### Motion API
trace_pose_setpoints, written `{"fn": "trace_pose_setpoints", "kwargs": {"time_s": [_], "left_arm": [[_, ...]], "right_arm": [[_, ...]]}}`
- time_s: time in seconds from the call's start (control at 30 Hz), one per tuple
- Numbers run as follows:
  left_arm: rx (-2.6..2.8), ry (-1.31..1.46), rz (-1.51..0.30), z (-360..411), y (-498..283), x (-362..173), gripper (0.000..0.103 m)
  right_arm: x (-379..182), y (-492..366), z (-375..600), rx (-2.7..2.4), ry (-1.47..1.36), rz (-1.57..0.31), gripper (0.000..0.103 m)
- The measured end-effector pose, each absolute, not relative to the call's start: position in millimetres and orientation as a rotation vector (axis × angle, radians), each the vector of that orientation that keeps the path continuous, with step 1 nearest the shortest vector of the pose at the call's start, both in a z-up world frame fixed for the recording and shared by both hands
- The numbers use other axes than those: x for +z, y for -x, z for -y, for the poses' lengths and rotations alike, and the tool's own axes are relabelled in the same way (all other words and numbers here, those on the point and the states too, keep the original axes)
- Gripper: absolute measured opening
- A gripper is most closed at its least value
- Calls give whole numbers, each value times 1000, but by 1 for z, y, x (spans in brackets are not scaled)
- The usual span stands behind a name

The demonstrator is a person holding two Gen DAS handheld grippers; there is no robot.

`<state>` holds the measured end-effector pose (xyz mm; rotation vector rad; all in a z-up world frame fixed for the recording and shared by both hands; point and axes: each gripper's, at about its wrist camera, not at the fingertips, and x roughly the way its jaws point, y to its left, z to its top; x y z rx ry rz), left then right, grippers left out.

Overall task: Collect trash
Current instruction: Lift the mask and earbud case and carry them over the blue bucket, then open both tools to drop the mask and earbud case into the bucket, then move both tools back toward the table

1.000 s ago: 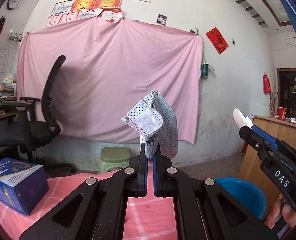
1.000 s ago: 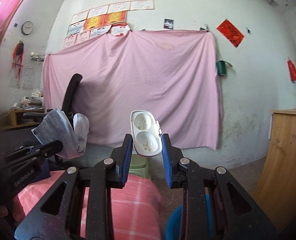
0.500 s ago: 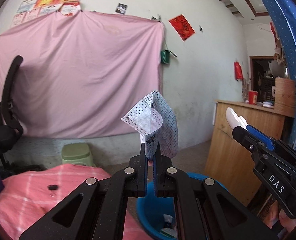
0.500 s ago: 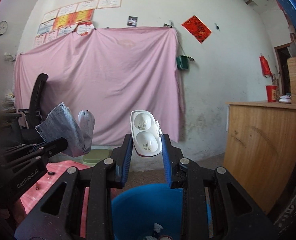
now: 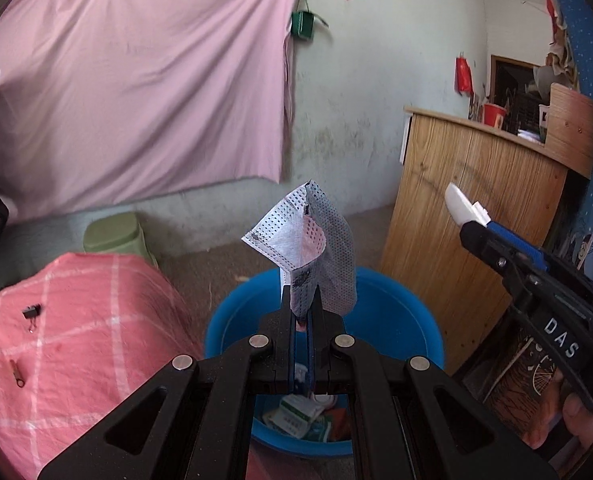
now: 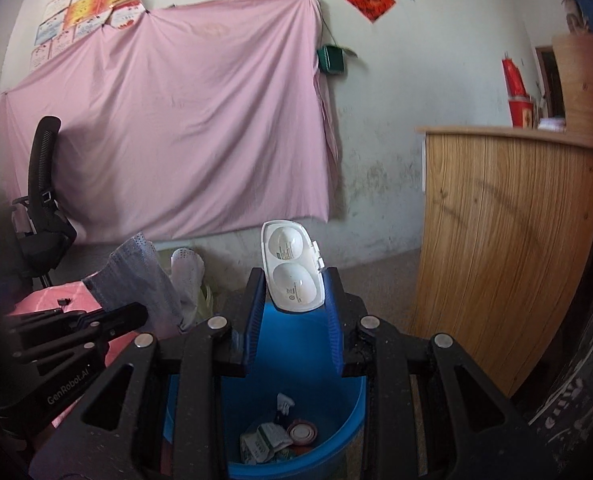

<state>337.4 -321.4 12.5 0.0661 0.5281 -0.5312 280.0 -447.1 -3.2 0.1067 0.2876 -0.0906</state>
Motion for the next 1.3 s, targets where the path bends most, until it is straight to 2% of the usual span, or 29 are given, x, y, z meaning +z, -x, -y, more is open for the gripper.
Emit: {"fn": "trace_pose_setpoints", "kwargs": {"time_s": [0.3,0.53,0.7,0.77,0.87,1.17,1.3], "left_arm": [[-532,-27,-730,325,-366,-3,3],[-533,-1,-781,323,-375,-7,4],[-522,9,-827,323,-382,-10,10],[-516,17,-837,321,-384,-12,16],[-509,39,-839,317,-385,-11,28],[-442,87,-747,285,-374,8,32],[-397,117,-676,262,-366,22,35]], "right_arm": [[-31,-304,453,-73,-148,-452,54],[-44,-317,457,-69,-169,-540,54],[-48,-321,459,-66,-180,-564,55],[-49,-322,460,-65,-183,-570,55],[-50,-323,460,-68,-186,-572,55],[-31,-316,456,-72,-198,-496,57],[-18,-309,447,-64,-198,-434,65]]}}
